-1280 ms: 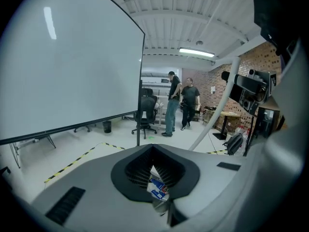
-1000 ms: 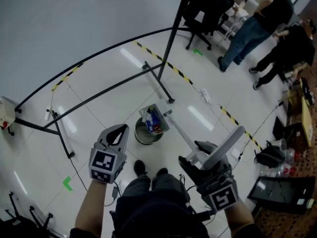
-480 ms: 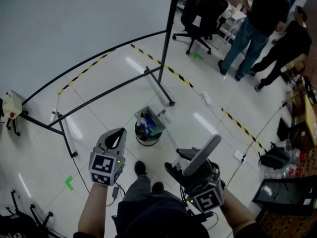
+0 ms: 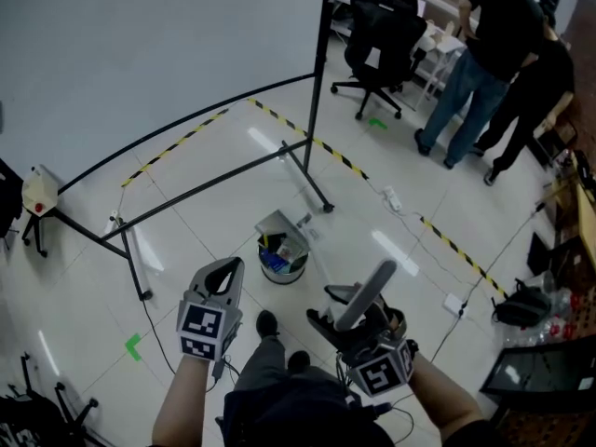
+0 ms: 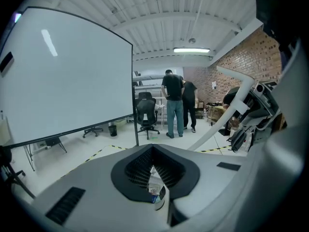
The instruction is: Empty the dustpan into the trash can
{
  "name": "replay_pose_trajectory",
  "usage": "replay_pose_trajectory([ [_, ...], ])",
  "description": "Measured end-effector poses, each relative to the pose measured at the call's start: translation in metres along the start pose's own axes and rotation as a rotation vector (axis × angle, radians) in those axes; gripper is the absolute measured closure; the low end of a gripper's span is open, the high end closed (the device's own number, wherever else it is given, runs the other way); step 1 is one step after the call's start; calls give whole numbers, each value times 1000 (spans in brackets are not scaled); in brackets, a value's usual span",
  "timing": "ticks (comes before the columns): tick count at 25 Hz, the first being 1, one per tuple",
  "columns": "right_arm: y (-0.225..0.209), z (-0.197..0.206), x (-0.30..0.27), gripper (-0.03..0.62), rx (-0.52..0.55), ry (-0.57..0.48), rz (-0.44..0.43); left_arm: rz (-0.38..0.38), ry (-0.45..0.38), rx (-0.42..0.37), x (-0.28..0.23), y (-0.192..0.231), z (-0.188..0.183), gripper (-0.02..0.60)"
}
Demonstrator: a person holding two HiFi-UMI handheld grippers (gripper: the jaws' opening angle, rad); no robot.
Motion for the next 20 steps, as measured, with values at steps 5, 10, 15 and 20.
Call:
replay_pose_trajectory([
  [5,14,3,7,355,35,5,-9,-23,8,6,13,0,12,583],
  [10,17,6,12,353,77,17,-28,-15,16,13,9,-5,15,583],
  [15,8,8,1,353,115,38,-41,15,21,10,-8,2,6,583],
  [20,28,6,-16,356,74,24,-89,10,54,23,-5,15,19,583],
])
Point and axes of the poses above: the fingertips, and each gripper's own axes: x backward along the fingers, y to its left, z out of its underside, the point moved 4 cm from there along x, backward along the fingers, and after that the axes turned 1 degree about -x, right-handed, at the moved point
